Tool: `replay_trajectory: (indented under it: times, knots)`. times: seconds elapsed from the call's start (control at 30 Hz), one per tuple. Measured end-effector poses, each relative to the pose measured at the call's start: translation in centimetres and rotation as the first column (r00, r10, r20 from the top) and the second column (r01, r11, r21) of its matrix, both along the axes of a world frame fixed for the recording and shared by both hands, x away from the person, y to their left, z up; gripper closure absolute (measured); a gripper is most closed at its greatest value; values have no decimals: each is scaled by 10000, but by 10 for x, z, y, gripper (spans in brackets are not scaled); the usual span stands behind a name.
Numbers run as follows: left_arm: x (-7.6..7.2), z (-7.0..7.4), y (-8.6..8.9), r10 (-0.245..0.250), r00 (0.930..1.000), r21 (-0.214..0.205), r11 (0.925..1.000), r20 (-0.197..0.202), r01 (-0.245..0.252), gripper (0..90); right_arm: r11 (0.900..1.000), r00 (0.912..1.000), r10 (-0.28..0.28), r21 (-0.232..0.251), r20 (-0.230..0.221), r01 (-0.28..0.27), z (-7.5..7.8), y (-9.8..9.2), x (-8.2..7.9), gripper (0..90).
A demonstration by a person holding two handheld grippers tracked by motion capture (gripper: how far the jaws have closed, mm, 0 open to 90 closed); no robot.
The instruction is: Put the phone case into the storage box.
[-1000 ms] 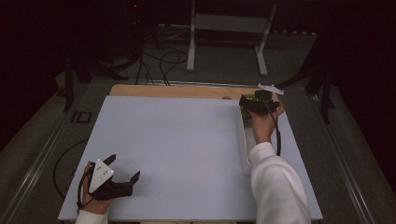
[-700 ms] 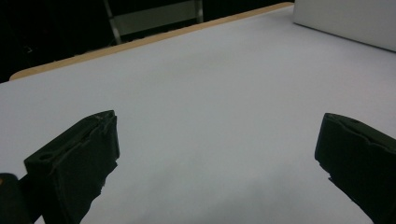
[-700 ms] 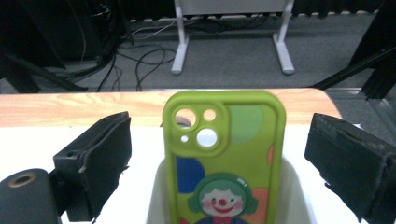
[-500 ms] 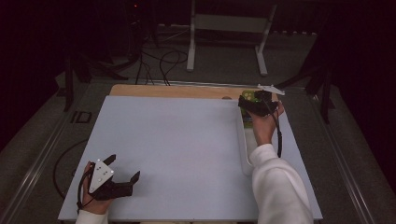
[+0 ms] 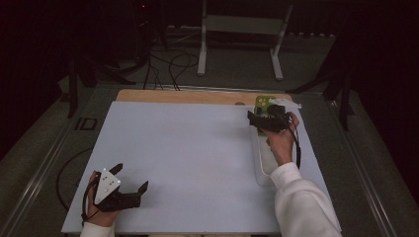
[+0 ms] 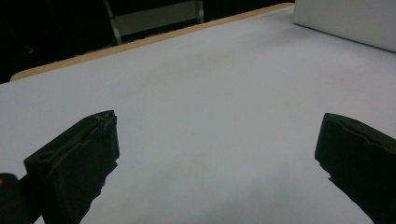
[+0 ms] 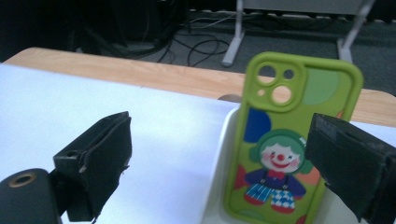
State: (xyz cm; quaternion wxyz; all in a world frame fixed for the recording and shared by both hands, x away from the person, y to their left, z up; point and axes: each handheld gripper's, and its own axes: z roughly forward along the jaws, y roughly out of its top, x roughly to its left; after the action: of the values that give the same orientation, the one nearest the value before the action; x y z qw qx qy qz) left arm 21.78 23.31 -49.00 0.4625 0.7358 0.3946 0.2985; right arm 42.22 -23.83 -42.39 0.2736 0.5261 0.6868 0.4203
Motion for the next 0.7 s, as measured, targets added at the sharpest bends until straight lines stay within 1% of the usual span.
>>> replay_trajectory:
  times: [0.1, 0.17, 0.27, 0.33, 0.47, 0.53, 0.6, 0.7]
  knots:
    - [0, 0, 0, -3, 10000, 5, 10000, -2, 3, 4, 9996, 9996, 286, 87, -35, -286, 1, 0, -9, 72]
    - [0, 0, 0, 6, 10000, -9, 10000, -17, -6, 4, 9987, 9988, 490, 168, 28, -490, 2, 0, -17, 73]
    - [0, 0, 0, -4, 10000, 1, 10000, -4, 4, 4, 9972, 9972, 742, 85, -107, -741, 2, 1, -29, 73]
    - [0, 1, -1, 8, 10000, -5, 10000, -2, -8, 4, 9959, 9960, 884, 182, -96, -882, 2, 1, -38, 75]
    - [1, 1, -1, 15, 10000, -10, 10000, -5, -15, 4, 9920, 9934, 1148, 518, 56, -1150, 2, -1, -58, 76]
    - [1, 1, -1, 17, 10000, -4, 10000, -27, -17, 4, 9900, 9915, 1295, 554, 135, -1300, 1, -3, -67, 76]
    - [1, 1, -1, 40, 10000, -26, 10000, -16, -40, 4, 9897, 9906, 1349, 448, 214, -1357, 0, -3, -75, 76]
    - [1, 2, -1, 68, 10000, -45, 10000, -14, -68, 4, 9863, 9884, 1499, 657, 255, -1513, 1, -6, -85, 76]
